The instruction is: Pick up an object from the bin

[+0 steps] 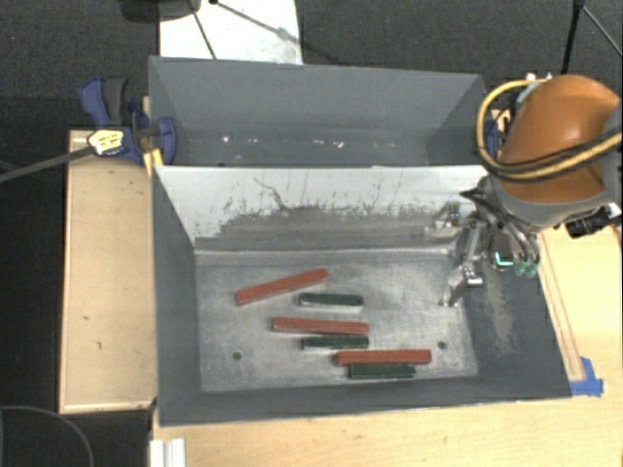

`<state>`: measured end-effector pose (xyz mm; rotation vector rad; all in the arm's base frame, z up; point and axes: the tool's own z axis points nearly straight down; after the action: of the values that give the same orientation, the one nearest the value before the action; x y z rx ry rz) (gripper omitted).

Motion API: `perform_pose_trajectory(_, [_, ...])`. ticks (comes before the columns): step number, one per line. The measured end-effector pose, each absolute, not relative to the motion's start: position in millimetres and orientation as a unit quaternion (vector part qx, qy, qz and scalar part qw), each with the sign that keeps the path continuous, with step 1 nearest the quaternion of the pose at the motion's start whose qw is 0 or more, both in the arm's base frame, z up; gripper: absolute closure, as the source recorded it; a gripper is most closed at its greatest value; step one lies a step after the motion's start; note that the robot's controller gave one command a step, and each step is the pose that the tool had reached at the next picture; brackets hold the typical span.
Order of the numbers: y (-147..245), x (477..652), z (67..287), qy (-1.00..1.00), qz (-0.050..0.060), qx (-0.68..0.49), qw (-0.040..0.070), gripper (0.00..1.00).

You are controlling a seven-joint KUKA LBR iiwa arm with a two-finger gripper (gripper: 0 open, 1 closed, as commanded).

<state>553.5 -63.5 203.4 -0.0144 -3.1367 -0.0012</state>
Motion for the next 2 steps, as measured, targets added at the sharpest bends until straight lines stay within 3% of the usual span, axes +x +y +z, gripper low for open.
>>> perform_pose_trajectory(1, [-63.3,555.2,207.6,-1.0,0.0,-0.004,-0.002,0.0])
perform_pose_trajectory(2, [-40.8,532.0,152.3,-0.998,0.0,0.058,-0.003,0.0])
